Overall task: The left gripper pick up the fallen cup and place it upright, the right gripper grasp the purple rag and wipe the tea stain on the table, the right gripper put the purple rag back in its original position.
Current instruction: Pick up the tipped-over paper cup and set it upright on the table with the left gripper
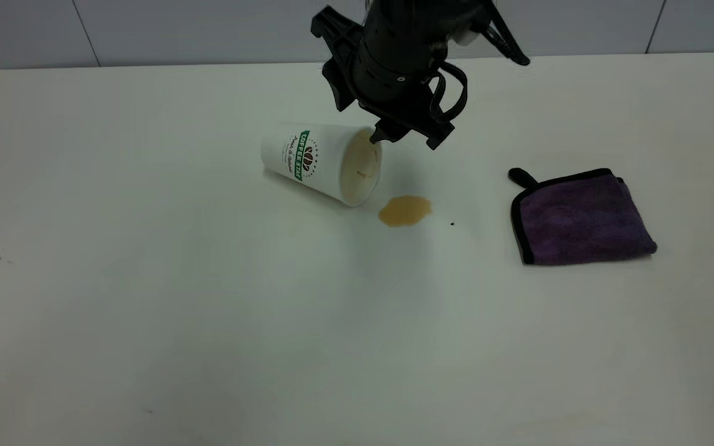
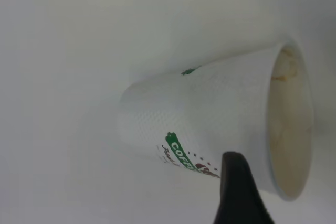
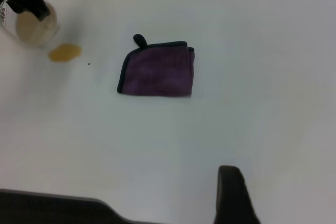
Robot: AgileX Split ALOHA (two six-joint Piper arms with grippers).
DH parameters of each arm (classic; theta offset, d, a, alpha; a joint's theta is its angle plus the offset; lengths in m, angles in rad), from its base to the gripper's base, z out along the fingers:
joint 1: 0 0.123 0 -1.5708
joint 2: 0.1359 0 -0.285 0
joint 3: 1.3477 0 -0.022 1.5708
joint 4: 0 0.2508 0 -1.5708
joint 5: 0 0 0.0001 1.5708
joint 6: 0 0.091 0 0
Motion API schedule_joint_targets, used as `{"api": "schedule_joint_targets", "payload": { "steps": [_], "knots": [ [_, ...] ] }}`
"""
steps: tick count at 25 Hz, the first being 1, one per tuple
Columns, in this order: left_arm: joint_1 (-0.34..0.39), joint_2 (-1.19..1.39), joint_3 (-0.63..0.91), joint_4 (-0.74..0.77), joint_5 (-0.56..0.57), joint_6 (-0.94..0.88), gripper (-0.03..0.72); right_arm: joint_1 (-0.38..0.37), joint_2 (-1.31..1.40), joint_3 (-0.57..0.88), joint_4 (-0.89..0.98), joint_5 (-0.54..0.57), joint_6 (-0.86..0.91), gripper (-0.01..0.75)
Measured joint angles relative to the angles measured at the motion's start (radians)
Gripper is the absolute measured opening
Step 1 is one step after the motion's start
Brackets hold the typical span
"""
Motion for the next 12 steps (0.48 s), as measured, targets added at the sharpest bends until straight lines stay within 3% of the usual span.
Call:
{"api": "schedule_joint_targets", "payload": {
  "steps": [12],
  "knots": [
    [-0.002, 0.094, -0.015, 0.214, -0.001, -0.165, 0.488, 0.0, 0.0, 0.0, 0.0, 0.0, 0.0, 0.498]
  ]
}}
